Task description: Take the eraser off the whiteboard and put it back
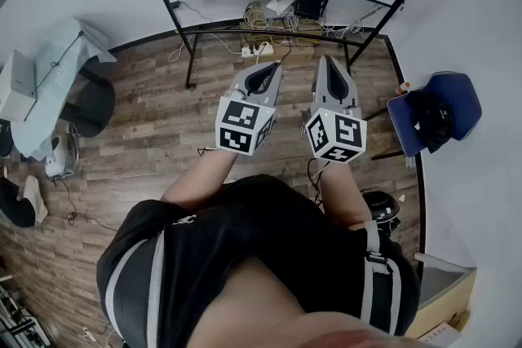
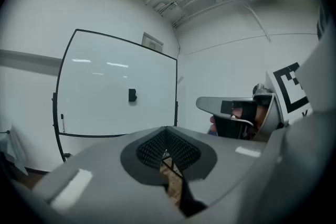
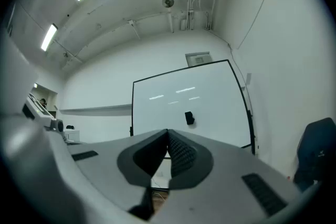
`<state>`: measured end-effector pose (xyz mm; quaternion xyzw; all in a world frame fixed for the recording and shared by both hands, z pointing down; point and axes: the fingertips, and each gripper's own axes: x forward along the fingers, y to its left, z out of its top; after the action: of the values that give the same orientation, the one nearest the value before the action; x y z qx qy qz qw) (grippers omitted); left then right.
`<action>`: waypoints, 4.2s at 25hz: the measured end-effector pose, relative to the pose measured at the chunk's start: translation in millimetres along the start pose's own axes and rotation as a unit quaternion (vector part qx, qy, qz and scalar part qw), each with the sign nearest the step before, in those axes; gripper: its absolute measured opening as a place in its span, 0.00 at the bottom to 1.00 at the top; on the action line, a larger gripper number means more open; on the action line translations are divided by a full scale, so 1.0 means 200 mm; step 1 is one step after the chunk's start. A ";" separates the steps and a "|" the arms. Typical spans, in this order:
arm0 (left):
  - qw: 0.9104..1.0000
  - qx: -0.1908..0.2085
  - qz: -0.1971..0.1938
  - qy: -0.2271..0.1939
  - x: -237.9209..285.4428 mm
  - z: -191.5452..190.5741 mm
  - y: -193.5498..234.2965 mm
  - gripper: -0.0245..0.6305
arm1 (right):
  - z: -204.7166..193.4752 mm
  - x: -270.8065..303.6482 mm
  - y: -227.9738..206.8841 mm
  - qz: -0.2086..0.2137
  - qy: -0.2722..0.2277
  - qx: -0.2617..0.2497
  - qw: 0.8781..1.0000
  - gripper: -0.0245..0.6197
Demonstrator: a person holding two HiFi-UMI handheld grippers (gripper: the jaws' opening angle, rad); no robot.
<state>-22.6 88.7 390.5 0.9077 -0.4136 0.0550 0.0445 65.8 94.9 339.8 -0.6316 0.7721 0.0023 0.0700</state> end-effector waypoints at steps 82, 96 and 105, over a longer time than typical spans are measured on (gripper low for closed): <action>0.999 -0.029 0.021 0.002 1.51 0.17 1.21 0.05 | -0.23 1.88 -0.50 0.009 0.029 -0.021 0.999 0.05; 0.996 -0.022 0.084 0.003 1.60 0.22 1.30 0.05 | -0.04 2.24 -0.70 0.007 -0.013 -0.045 0.999 0.05; 0.993 -0.018 0.113 -0.002 1.55 0.24 1.39 0.05 | 0.06 2.48 -0.69 0.008 -0.032 -0.049 0.998 0.05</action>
<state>-27.4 -330.1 396.0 0.8545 -0.5143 0.0506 0.0531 107.1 -416.1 284.8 -0.6276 0.7735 0.0608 0.0638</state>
